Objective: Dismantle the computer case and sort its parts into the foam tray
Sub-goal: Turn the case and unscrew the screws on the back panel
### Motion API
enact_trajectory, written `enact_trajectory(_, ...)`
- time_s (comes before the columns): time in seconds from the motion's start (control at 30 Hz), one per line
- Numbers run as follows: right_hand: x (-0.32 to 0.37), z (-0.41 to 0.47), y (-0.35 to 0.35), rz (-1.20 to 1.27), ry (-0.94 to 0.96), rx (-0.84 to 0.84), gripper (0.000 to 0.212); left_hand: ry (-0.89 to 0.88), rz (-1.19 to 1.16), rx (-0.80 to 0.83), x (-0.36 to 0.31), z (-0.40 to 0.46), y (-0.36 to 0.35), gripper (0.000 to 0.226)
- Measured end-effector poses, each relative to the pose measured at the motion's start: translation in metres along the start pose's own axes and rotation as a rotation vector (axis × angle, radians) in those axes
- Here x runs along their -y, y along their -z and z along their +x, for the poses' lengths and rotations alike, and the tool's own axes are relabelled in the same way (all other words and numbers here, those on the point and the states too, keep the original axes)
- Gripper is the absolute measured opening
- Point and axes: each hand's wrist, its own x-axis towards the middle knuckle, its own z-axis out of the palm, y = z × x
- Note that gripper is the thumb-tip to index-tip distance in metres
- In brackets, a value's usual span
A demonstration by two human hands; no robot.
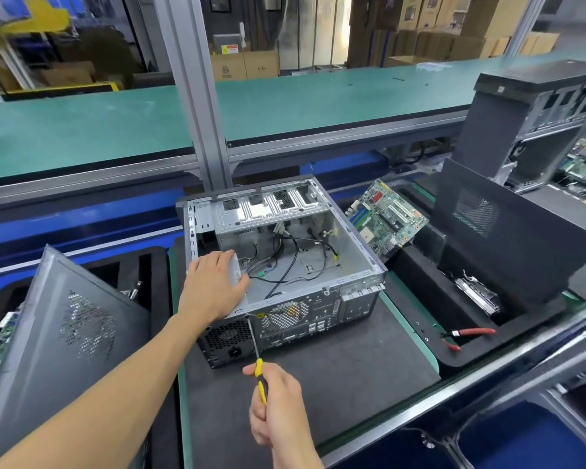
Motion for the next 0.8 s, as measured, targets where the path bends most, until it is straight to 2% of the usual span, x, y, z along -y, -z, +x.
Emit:
enact_trajectory(0.3,0.009,0.002,0.010,0.081,-0.099,0.046,0.032,0.003,0.000,0.003,0.001,0.002,-0.002,0.064)
enact_trajectory(0.8,0.016,-0.008,0.014,0.156,-0.122,0.074,0.029,-0.001,-0.013,-0.010,0.003,0.003,-0.005,0.064)
